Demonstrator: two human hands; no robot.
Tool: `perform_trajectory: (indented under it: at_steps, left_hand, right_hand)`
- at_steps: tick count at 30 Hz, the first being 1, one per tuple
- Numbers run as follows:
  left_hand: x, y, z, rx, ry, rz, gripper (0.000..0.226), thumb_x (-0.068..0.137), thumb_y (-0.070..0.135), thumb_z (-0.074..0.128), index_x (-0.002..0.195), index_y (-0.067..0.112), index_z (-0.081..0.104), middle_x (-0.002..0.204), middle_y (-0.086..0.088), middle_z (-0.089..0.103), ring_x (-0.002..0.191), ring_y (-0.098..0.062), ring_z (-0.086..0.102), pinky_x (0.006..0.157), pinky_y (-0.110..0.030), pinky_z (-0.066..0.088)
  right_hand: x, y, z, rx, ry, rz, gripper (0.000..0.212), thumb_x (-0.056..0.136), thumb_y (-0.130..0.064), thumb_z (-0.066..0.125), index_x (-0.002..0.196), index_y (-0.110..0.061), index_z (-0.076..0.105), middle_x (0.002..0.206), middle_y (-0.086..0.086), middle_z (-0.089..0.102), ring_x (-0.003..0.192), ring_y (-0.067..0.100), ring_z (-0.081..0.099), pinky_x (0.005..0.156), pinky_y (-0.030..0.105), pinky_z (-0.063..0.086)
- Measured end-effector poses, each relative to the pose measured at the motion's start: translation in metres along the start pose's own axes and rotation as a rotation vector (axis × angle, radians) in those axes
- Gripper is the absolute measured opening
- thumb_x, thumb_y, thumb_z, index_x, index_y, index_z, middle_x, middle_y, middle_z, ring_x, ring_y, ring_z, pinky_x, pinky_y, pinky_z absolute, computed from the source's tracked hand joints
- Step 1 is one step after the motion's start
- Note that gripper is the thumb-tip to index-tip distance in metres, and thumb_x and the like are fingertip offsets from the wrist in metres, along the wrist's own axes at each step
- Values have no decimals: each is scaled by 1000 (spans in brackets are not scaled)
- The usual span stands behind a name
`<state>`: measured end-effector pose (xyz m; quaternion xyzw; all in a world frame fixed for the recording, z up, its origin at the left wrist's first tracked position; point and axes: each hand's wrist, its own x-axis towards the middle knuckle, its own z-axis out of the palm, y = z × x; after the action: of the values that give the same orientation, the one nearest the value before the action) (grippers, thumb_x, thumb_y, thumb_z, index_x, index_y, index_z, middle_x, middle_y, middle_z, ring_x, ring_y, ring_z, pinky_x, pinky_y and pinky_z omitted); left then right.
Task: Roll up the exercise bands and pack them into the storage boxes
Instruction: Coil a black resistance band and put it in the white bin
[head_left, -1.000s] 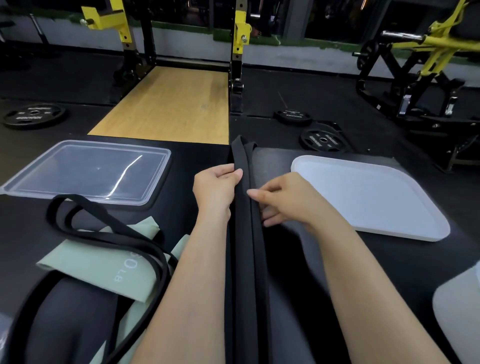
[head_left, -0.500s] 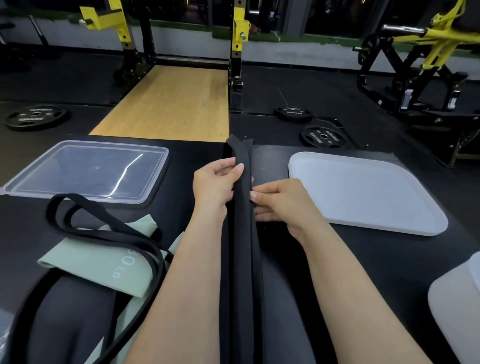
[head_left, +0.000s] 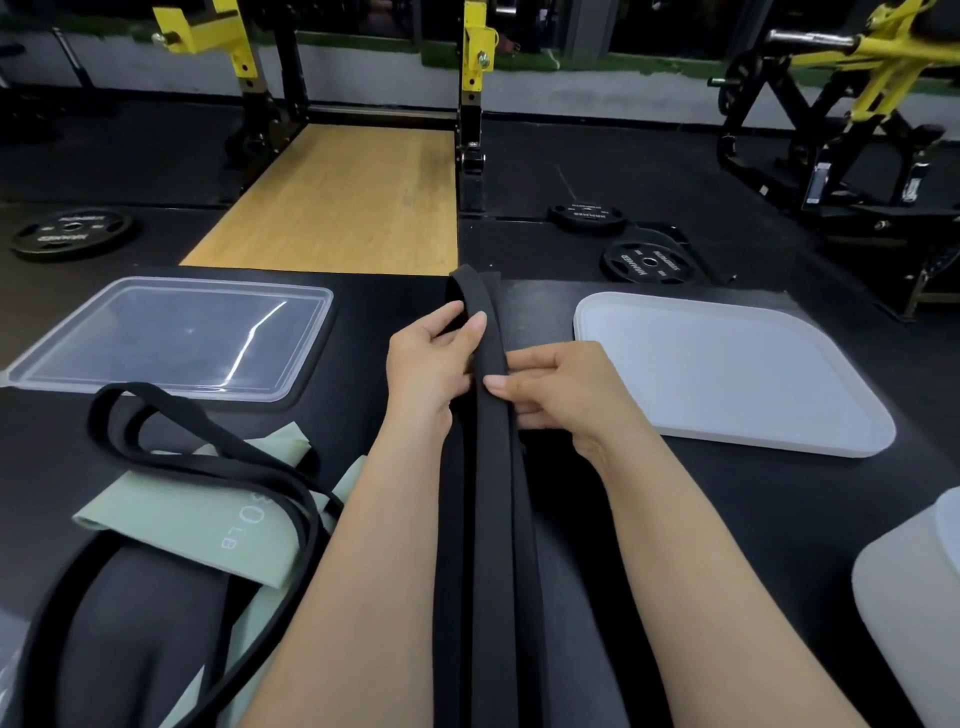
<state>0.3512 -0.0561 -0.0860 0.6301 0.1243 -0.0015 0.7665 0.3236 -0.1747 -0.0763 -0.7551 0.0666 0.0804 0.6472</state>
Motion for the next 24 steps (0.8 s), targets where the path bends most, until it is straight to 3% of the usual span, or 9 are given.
perform_trajectory:
  at_steps: [2,4,7,10,12,15,20,22,24]
  left_hand:
    - [-2,0,-1,49,-17,-8,46,88,24,64,131,15,53,110,-3,68,102,-17,65,78,-26,55]
    - [-5,0,-4,96,-35,-14,44,89,25,63,130,13,55,112,-5,68,102,-20,65,83,-33,56]
    - [-10,0,-8,146,-94,-23,38,88,23,64,125,14,59,109,-8,69,102,-24,66,77,-31,58]
    - [-15,0,-13,189,-177,-51,41,88,22,64,127,13,57,109,-11,70,98,-25,68,75,-31,58]
    - [-17,2,-16,218,-252,-94,43,88,22,63,129,12,54,104,-9,71,90,-21,70,73,-30,59]
    - [-20,4,-18,218,-380,-159,40,87,18,65,124,7,58,89,-5,73,70,-11,71,60,-23,56]
    - [-18,3,-19,199,-265,-144,16,80,10,72,91,15,63,74,-1,72,60,-7,68,52,-19,52]
    - [-16,2,-18,193,-219,-124,16,79,10,73,90,15,63,72,-1,72,61,-8,68,53,-20,52]
    - [-13,3,-17,178,-166,-99,12,81,8,71,88,15,63,66,0,71,57,-7,67,50,-19,52]
  right_hand:
    - [2,0,1,28,25,-12,26,77,-6,75,103,-6,69,84,6,73,67,11,70,55,19,53]
    - [5,0,1,54,51,-45,17,79,-5,73,94,-11,71,81,4,73,67,11,71,57,19,53]
    - [10,-1,-1,94,102,-89,14,81,-5,70,85,-19,71,82,4,74,75,16,72,67,27,57]
    - [16,3,1,109,177,-97,16,81,-11,72,93,-21,70,88,2,74,85,19,71,79,33,57]
    - [20,6,2,80,240,-105,29,79,-18,75,107,-18,68,93,-1,73,90,16,70,86,36,55]
    - [20,7,5,46,265,-137,35,79,-24,75,112,-17,67,95,-2,74,94,14,69,90,40,54]
    - [19,7,10,-46,238,-152,37,85,-28,68,119,-15,64,106,-3,71,101,9,64,93,33,51]
    - [17,5,9,-86,203,-141,37,86,-32,67,118,-14,64,104,-4,70,95,9,65,86,28,53]
    - [15,1,6,-141,165,-123,30,84,-34,68,105,-13,68,92,-1,71,82,10,66,74,26,56]
